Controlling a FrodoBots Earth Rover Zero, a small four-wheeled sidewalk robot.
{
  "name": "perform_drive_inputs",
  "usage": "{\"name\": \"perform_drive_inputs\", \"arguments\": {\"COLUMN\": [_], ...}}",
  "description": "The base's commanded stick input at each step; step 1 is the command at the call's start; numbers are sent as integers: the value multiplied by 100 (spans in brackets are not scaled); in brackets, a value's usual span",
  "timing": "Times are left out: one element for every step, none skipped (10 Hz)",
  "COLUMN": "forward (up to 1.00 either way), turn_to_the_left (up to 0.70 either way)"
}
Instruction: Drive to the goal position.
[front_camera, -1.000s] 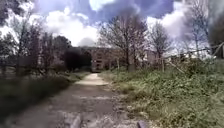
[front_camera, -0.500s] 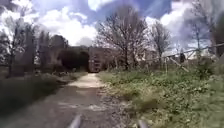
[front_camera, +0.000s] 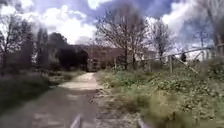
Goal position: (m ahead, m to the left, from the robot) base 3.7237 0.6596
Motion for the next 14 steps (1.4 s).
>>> {"name": "perform_drive_inputs", "arguments": {"forward": [100, 100, 100, 100, 100, 100, 100, 100, 100, 100, 100, 100, 100, 100], "turn_to_the_left": [8, 1, 5, 9, 13, 17, 20, 24, 25, 18, 11, 5, 0, 0]}}
